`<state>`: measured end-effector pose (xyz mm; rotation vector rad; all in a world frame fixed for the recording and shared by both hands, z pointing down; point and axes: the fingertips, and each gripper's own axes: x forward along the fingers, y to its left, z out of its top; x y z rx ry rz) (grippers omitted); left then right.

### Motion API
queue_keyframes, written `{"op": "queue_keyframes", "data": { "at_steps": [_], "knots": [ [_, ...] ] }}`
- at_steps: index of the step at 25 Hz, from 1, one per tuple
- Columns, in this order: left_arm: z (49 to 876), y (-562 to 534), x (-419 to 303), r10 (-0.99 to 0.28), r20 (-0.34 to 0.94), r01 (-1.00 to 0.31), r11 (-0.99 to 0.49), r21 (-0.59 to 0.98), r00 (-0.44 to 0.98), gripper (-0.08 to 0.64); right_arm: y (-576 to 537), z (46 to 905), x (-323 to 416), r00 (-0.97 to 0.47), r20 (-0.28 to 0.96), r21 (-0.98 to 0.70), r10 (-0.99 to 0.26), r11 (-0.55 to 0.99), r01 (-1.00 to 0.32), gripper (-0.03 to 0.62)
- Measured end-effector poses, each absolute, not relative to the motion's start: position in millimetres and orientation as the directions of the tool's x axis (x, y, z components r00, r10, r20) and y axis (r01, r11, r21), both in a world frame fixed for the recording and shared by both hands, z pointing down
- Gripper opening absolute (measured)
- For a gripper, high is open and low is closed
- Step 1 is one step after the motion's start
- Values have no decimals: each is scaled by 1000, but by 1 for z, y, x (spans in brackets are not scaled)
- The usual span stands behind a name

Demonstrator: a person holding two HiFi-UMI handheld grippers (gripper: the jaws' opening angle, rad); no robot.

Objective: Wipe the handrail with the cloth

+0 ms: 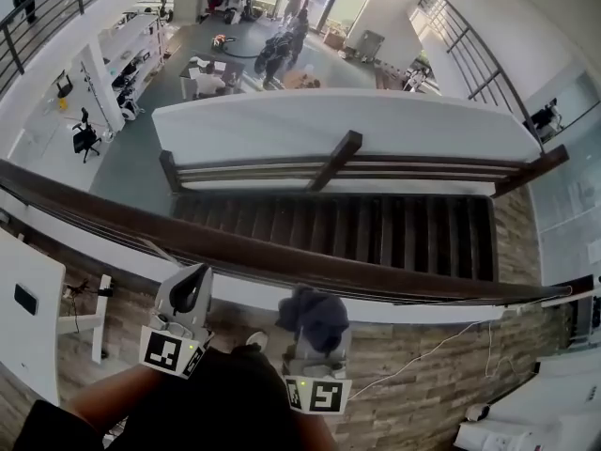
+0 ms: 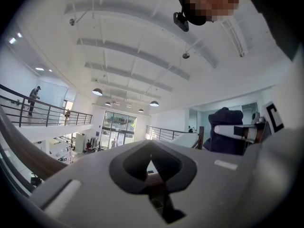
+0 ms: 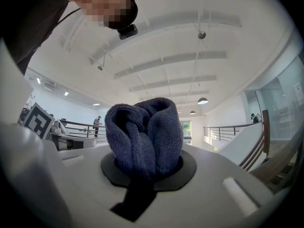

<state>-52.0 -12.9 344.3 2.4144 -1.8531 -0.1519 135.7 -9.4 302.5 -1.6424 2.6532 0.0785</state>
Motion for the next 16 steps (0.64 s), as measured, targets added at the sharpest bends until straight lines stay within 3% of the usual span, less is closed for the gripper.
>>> {"op": "queue_keyframes", "data": {
  "at_steps": [16],
  "knots": [
    [348, -6, -21, -958, -4, -946, -284, 156, 287, 0, -10, 311, 141, -504, -12, 19, -864, 504, -864, 60]
  ]
}}
